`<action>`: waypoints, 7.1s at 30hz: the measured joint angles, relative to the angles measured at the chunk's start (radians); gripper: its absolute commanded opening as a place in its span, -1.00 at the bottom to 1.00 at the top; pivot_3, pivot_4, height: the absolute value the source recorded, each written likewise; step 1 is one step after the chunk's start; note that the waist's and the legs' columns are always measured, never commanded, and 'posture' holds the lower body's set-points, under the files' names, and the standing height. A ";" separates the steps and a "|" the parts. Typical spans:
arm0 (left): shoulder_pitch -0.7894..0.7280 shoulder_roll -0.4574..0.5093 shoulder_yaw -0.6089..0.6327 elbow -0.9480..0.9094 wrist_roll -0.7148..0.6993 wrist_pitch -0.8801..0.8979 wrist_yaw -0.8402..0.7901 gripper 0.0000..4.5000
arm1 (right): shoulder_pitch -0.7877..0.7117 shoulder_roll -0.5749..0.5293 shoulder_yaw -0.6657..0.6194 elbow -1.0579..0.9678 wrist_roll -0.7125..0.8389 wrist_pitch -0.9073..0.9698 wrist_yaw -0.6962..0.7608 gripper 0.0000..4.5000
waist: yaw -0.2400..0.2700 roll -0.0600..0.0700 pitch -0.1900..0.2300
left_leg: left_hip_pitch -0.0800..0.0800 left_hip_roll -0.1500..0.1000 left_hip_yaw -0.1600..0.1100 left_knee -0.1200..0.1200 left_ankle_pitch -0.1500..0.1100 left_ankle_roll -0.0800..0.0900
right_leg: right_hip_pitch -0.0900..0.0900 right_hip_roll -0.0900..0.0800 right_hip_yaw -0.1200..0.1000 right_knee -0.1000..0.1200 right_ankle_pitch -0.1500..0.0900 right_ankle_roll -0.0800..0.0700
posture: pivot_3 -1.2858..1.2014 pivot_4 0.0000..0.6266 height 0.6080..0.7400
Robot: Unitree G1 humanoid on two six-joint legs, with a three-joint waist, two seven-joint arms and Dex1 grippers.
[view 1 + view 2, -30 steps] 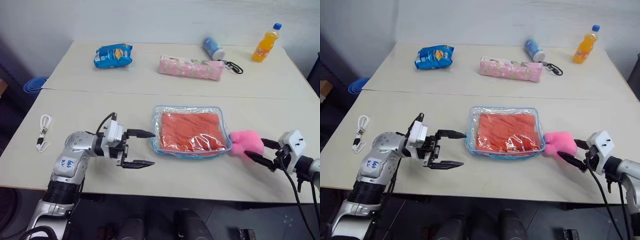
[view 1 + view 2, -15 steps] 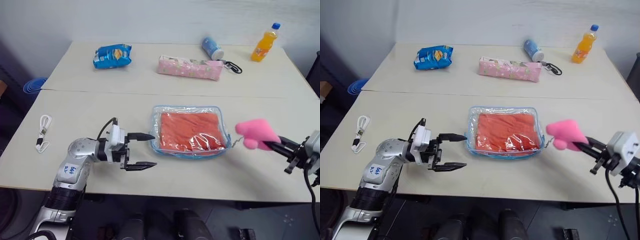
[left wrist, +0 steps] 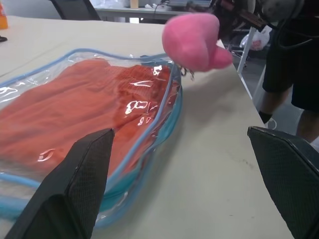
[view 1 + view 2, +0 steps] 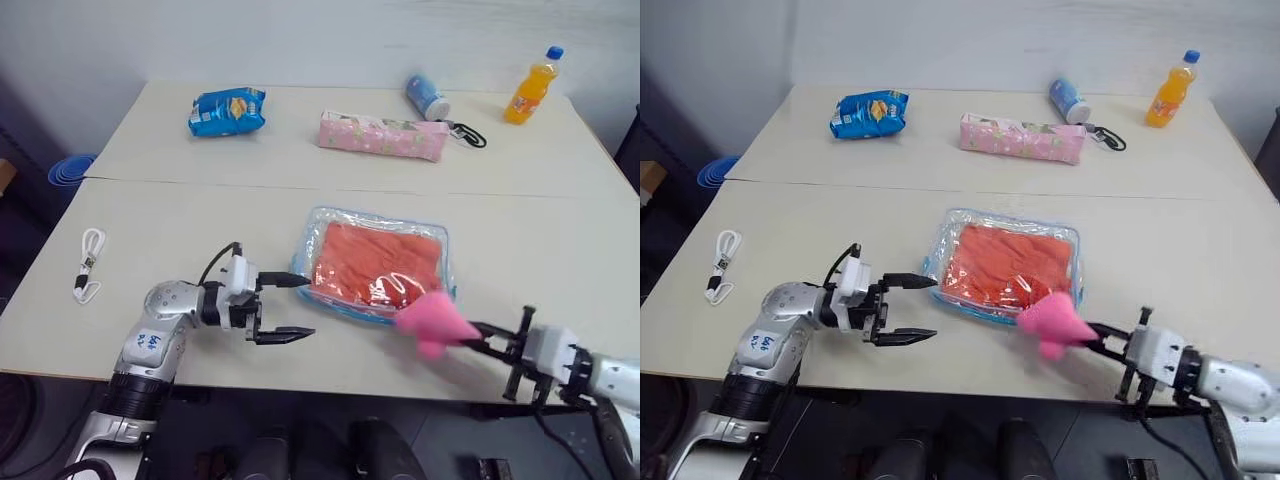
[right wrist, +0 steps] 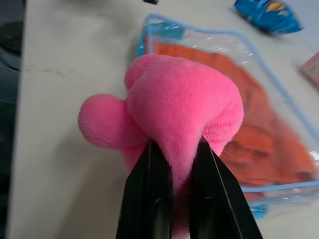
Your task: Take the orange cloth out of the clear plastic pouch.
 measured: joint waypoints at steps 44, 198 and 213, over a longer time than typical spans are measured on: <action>-0.001 0.023 0.002 0.021 0.017 -0.027 -0.043 1.00 | -0.546 -0.068 0.218 0.525 -0.183 -0.325 0.164 0.44 | -0.004 0.001 0.001 | 0.010 0.001 0.000 -0.002 -0.001 0.001 | 0.010 -0.001 -0.001 -0.003 0.000 0.000 | 0.03 -0.52 1.00; -0.544 -0.236 -0.085 0.603 0.242 -0.154 -0.073 -0.99 | 0.252 0.074 -0.053 -0.403 0.084 0.253 -0.216 1.00 | 0.022 -0.004 0.005 | 0.008 0.001 0.000 -0.001 -0.006 0.004 | 0.010 0.002 -0.001 -0.006 0.000 0.001 | 0.03 -0.52 1.00; -0.490 -0.252 -0.083 0.401 0.190 0.176 0.004 -0.99 | -0.179 0.063 0.195 -0.342 -0.037 0.668 -0.484 1.00 | 0.024 -0.004 0.005 | 0.006 0.001 -0.002 0.000 -0.004 0.000 | 0.008 0.001 -0.001 -0.005 0.000 0.001 | 0.03 -0.52 1.00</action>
